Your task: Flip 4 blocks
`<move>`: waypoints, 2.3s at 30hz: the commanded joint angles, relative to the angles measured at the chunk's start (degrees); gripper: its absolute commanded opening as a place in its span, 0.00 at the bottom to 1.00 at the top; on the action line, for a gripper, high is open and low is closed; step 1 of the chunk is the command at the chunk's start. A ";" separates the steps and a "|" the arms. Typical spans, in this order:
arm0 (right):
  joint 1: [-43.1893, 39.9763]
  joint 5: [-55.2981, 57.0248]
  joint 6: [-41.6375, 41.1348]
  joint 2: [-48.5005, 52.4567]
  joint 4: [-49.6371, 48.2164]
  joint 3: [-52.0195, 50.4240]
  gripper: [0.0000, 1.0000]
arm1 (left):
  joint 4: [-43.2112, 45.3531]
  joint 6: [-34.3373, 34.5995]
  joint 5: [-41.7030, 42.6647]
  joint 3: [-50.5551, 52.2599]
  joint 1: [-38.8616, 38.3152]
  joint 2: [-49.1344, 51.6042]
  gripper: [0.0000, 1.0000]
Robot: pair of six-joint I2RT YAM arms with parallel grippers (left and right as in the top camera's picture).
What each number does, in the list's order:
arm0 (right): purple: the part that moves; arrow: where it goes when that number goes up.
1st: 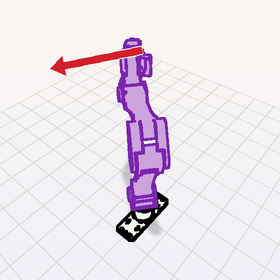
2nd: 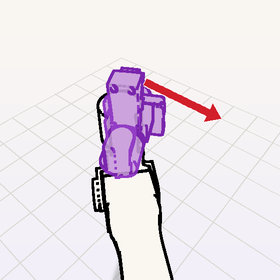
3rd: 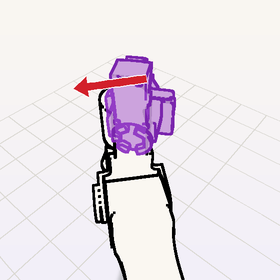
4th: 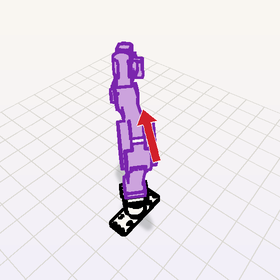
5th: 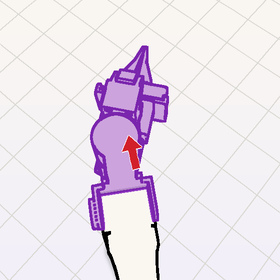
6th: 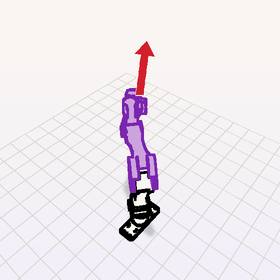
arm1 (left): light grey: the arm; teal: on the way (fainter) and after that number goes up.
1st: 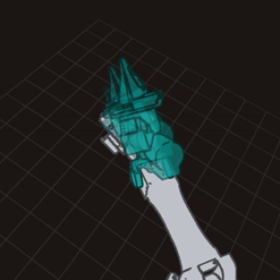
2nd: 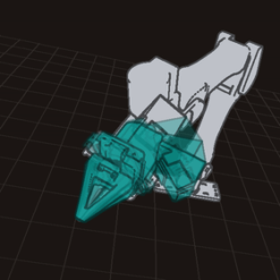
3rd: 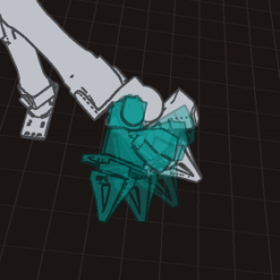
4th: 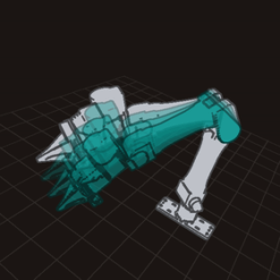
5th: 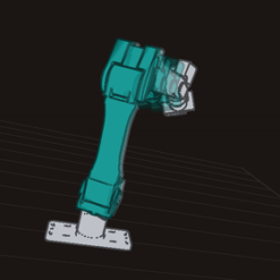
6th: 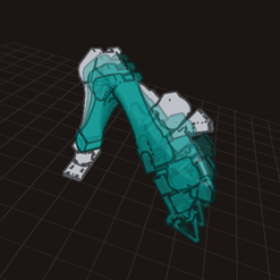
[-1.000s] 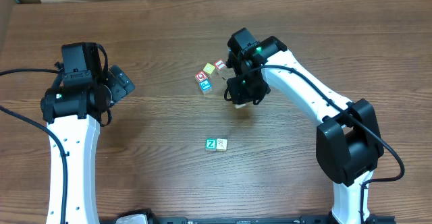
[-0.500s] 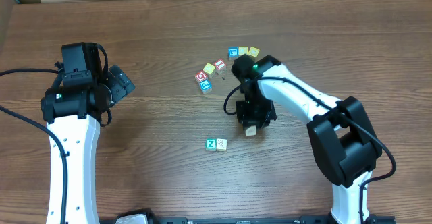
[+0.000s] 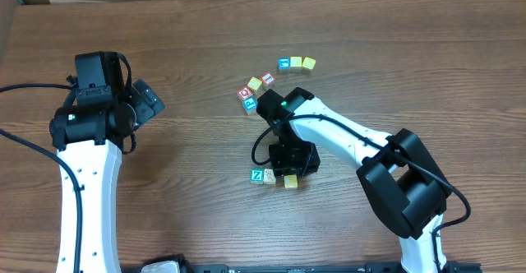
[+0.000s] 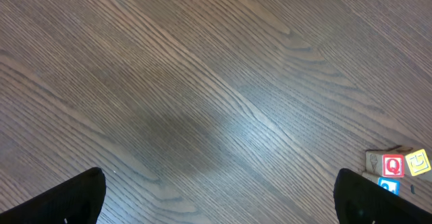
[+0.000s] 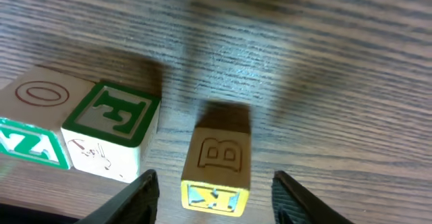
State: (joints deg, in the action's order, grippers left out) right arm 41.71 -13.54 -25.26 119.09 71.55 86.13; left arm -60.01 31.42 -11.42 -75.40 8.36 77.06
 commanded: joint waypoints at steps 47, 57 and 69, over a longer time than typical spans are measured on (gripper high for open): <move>-8.39 -19.65 -0.37 -7.34 -14.16 -15.89 0.04 | 0.04 0.33 -0.74 -0.74 0.15 0.46 1.00; -11.02 -11.15 -0.07 -11.26 -6.62 -11.17 0.04 | 0.04 0.33 -0.74 -0.72 0.15 0.46 1.00; -7.82 -5.33 1.64 -25.59 -3.72 -10.54 0.04 | 0.04 0.33 -0.74 -0.72 0.15 0.46 1.00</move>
State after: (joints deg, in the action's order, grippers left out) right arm 32.36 -20.47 -24.18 93.76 67.79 75.00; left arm -60.01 31.42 -11.42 -75.40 8.36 77.06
